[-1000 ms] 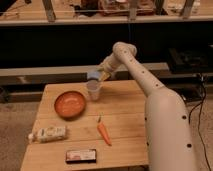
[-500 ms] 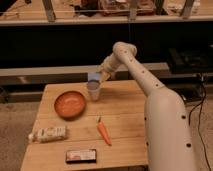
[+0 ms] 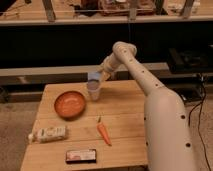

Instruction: Place the white sponge in the ceramic cup

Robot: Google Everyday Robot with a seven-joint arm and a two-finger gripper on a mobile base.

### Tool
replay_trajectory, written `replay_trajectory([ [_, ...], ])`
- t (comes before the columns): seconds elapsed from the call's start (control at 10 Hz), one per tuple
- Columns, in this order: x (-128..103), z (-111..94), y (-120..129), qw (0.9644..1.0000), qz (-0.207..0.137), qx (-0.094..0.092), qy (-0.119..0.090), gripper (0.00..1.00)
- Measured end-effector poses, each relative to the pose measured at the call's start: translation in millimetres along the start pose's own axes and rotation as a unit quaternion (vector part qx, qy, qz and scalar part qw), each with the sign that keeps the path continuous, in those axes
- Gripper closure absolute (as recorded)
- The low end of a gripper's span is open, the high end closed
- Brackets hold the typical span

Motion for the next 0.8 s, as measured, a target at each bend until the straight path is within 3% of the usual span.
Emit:
replay_trajectory([
  [0.3,-2.7,1.4,-0.6,1.0,-0.002,-0.001,0.0,0.31],
  [0.7,-1.5,1.8,0.3,1.0,-0.004,-0.002,0.002,0.57],
  [0.8,-1.9,2.4,0.5,1.0,-0.004,-0.003,0.002,0.58],
])
